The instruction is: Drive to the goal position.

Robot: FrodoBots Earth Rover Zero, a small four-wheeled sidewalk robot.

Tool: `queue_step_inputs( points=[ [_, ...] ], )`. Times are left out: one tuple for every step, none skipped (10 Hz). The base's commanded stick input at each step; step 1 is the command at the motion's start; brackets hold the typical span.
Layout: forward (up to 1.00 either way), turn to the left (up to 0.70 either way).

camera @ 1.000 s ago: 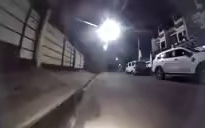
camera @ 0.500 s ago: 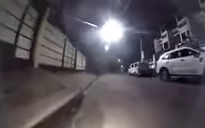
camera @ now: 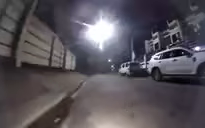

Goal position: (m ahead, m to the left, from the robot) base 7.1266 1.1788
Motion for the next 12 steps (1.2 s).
queue_step_inputs(
  points=[
    [0.7,0.0],
    [0.7,0.0],
    [0.7,0.0],
    [0.7,0.0],
    [0.7,0.0],
    [0.7,0.0],
    [0.7,0.0],
    [0.7,0.0],
    [0.7,0.0],
    [0.7,0.0],
    [0.7,0.0],
    [0.7,-0.05]
  ],
)
